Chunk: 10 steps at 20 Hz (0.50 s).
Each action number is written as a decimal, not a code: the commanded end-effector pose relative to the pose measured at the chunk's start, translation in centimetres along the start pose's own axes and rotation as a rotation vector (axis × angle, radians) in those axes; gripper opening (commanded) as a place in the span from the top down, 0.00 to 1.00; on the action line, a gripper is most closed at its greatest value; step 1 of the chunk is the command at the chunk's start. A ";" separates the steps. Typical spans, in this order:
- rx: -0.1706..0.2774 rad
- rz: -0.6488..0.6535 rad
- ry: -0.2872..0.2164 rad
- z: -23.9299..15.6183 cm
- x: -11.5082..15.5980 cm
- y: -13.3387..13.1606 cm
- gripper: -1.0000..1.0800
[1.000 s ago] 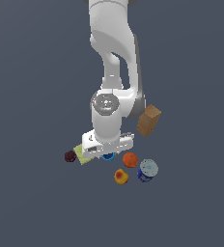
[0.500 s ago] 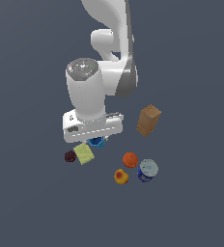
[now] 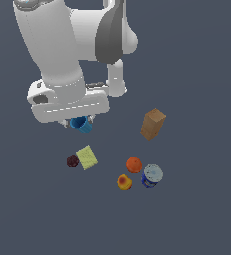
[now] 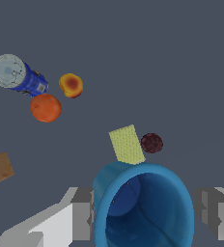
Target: Pick up a designated object from a clutter of objects.
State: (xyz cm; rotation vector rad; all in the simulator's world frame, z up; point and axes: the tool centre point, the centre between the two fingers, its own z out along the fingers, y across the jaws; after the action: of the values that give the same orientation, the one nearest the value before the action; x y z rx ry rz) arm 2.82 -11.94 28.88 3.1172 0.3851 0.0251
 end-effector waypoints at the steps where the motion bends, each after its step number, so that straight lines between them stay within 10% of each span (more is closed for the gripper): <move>1: 0.001 -0.001 -0.004 -2.4 -0.7 1.1 1.00; 10: 0.003 -0.003 -0.013 -7.9 -2.2 3.9 1.00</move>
State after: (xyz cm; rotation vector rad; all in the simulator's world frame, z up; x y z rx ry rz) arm 1.64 -15.90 36.02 3.1177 0.3885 0.0065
